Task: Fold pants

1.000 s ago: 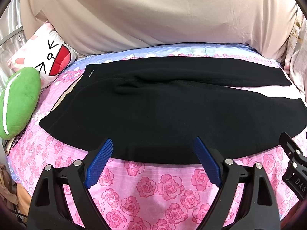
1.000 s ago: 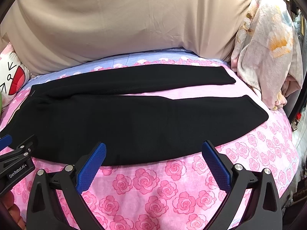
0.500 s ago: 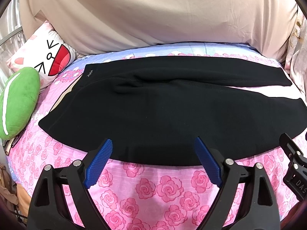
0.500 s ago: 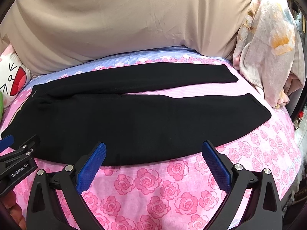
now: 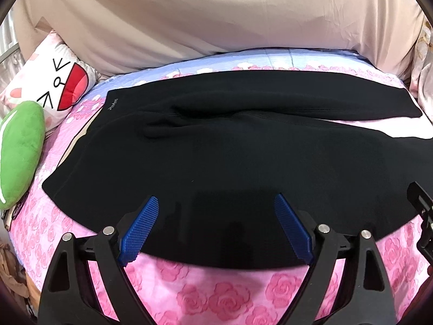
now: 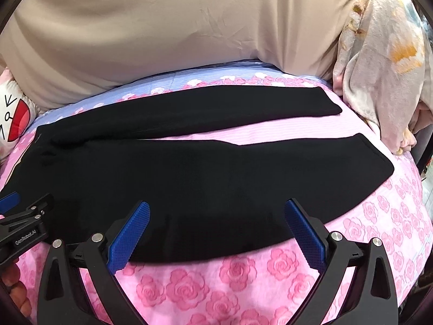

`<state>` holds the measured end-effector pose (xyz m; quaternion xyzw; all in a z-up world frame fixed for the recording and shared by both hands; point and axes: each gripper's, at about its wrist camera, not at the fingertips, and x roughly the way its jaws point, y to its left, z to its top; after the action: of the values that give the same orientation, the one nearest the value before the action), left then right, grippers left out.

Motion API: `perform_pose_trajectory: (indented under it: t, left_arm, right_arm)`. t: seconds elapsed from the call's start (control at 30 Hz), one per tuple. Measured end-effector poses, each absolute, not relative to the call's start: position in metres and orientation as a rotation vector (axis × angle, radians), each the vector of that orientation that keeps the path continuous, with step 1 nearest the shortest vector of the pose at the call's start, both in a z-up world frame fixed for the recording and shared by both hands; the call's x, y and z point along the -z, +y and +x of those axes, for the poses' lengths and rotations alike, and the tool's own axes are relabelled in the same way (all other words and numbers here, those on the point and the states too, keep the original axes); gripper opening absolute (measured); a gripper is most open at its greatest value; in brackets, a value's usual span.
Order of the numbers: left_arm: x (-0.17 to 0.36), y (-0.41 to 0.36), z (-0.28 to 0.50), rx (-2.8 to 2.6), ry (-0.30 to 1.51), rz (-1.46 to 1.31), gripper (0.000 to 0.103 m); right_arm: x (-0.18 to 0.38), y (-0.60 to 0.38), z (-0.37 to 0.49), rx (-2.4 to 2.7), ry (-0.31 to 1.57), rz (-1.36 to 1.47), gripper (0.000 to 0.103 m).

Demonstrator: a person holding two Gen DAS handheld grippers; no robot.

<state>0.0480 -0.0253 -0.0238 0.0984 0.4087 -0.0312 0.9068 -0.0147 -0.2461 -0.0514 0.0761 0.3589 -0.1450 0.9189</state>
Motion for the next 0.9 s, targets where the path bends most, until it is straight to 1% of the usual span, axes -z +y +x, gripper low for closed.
perform_pose_trajectory:
  t: [0.1, 0.23, 0.3, 0.4, 0.47, 0.53, 0.57, 0.63, 0.77, 0.87, 0.9]
  left_arm:
    - [0.025, -0.027, 0.054, 0.07, 0.839, 0.203, 0.086]
    - [0.021, -0.021, 0.064, 0.079, 0.834, 0.189, 0.086]
    - [0.013, -0.01, 0.075, 0.113, 0.828, 0.169, 0.086]
    - [-0.007, 0.022, 0.105, 0.141, 0.817, 0.107, 0.086]
    - [-0.024, 0.053, 0.139, 0.085, 0.787, 0.079, 0.086]
    - [-0.03, 0.076, 0.169, 0.028, 0.788, 0.061, 0.087]
    - [-0.032, 0.088, 0.186, 0.008, 0.789, 0.055, 0.092]
    - [-0.032, 0.119, 0.232, -0.045, 0.801, 0.039, 0.093]
    - [-0.017, 0.174, 0.314, -0.163, 0.853, 0.044, 0.094]
    - [0.003, 0.201, 0.353, -0.204, 0.906, 0.018, 0.094]
    - [0.013, 0.213, 0.367, -0.218, 0.948, -0.021, 0.094]
  right_arm:
    - [0.05, -0.249, -0.009, 0.305, 0.728, 0.146, 0.098]
    - [0.038, -0.275, -0.006, 0.347, 0.668, 0.156, 0.098]
    - [0.034, -0.296, 0.002, 0.318, 0.678, 0.154, 0.098]
    - [0.022, -0.368, 0.032, 0.309, 0.649, 0.155, 0.098]
    - [0.023, -0.423, 0.065, 0.314, 0.681, 0.192, 0.098]
    - [0.026, -0.483, 0.099, 0.31, 0.707, 0.263, 0.098]
    - [0.028, -0.506, 0.113, 0.309, 0.714, 0.292, 0.097]
    - [0.029, -0.548, 0.144, 0.354, 0.724, 0.309, 0.097]
    - [0.042, -0.594, 0.199, 0.368, 0.784, 0.315, 0.097]
    - [0.062, -0.608, 0.231, 0.351, 0.852, 0.341, 0.097]
    - [0.068, -0.61, 0.238, 0.356, 0.871, 0.333, 0.097]
